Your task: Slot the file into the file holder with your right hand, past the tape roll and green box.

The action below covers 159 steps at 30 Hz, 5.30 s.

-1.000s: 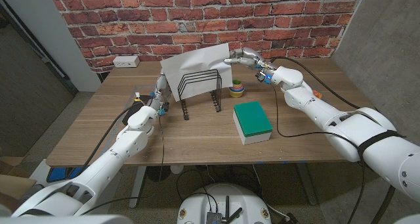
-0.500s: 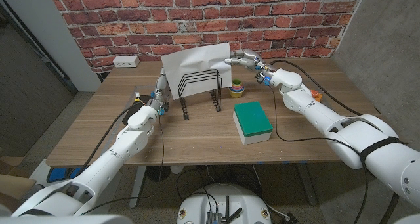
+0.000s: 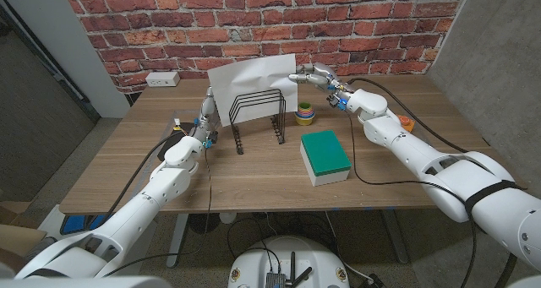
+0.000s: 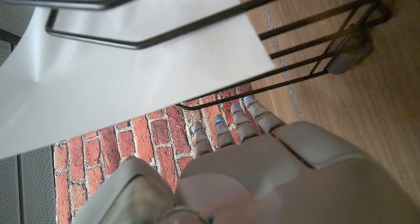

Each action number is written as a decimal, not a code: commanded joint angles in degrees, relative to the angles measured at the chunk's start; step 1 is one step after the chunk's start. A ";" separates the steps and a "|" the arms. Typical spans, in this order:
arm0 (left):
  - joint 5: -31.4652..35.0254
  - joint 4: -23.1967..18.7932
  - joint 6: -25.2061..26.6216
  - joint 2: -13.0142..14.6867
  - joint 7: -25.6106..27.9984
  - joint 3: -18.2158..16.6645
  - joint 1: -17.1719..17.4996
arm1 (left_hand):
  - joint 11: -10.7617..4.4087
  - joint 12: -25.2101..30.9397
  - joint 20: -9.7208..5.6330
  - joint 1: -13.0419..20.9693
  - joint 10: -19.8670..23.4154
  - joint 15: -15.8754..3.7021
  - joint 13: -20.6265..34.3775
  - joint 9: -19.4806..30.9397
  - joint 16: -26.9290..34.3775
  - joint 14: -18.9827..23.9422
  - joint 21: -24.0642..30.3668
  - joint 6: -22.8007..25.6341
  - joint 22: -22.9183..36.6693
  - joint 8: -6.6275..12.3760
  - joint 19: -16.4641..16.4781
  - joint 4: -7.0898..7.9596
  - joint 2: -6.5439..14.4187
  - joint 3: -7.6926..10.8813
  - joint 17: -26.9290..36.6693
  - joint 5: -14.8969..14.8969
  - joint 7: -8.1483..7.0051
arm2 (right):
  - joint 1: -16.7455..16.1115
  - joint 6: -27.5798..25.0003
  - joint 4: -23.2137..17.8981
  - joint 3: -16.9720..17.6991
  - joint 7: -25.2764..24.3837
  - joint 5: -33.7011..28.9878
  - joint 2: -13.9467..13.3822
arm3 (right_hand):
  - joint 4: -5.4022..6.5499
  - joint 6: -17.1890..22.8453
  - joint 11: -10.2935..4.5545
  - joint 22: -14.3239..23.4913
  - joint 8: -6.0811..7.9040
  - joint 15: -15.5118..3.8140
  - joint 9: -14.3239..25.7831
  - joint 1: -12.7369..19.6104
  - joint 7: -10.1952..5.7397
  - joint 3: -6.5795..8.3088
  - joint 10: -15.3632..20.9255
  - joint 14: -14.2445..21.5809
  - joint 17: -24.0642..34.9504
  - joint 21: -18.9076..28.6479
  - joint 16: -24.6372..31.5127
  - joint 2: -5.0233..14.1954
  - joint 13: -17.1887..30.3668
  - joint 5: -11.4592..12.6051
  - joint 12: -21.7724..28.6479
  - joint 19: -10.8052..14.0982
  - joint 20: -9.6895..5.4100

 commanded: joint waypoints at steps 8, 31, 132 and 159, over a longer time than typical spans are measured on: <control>0.00 -0.01 0.00 0.00 0.01 0.00 0.02 | -0.40 0.13 0.08 -0.12 0.02 -0.18 0.28 0.25 0.34 0.44 0.08 0.16 0.26 0.11 0.26 -0.03 0.25 0.33 0.12 0.52 -0.30 | 3.05 9.86 12.21 -0.33 2.19 -0.59 4.91 | 0.05 -0.11 -0.59 0.29 -0.36 -0.80 0.29 -0.64 -0.51 0.45 -0.20 -0.96 0.38 0.23 -0.73 -0.30 0.59 0.13 -0.19 0.03 -7.54; 0.00 -0.04 0.04 0.02 0.02 0.00 0.01 | -0.45 0.13 0.13 -0.12 0.01 -0.19 0.27 0.25 0.32 0.39 0.07 0.15 0.26 0.11 0.25 -0.03 0.24 0.34 0.12 0.52 -0.30 | 1.32 10.16 9.82 -0.99 -4.69 -3.47 5.03 | 0.21 -0.07 -0.73 0.28 -0.46 -0.62 0.35 -1.44 -0.83 0.50 -0.27 -1.63 0.96 0.22 -1.12 -0.33 0.93 0.11 -0.49 -0.35 -7.55; 0.03 0.22 -0.03 -0.09 -0.04 0.05 -0.14 | -0.46 0.13 0.07 -0.13 0.02 -0.24 0.28 0.25 0.32 0.39 0.08 0.15 0.26 0.11 0.25 -0.02 0.22 0.37 0.12 0.50 -0.30 | 7.33 13.57 26.60 0.61 13.61 -0.03 8.74 | 1.18 -31.17 2.96 -0.55 -10.82 5.44 -0.18 -10.60 1.51 -7.59 -33.55 -36.33 2.58 -4.76 -10.84 -9.98 -3.05 2.06 -3.65 -11.61 -0.56; 0.02 0.06 0.01 -0.03 0.00 0.02 -0.05 | -0.44 0.11 0.10 -0.13 -0.04 -0.22 0.28 0.25 0.33 0.42 0.08 0.16 0.26 0.11 0.26 -0.02 0.22 0.38 0.12 0.50 -0.30 | 7.73 14.26 26.78 1.77 16.48 -0.33 6.66 | 1.97 -38.58 4.87 -0.87 -10.89 8.26 -0.44 -13.87 3.36 -8.86 -41.01 -44.56 -0.49 -5.53 -11.76 -10.78 -3.79 3.28 -3.55 -17.54 1.02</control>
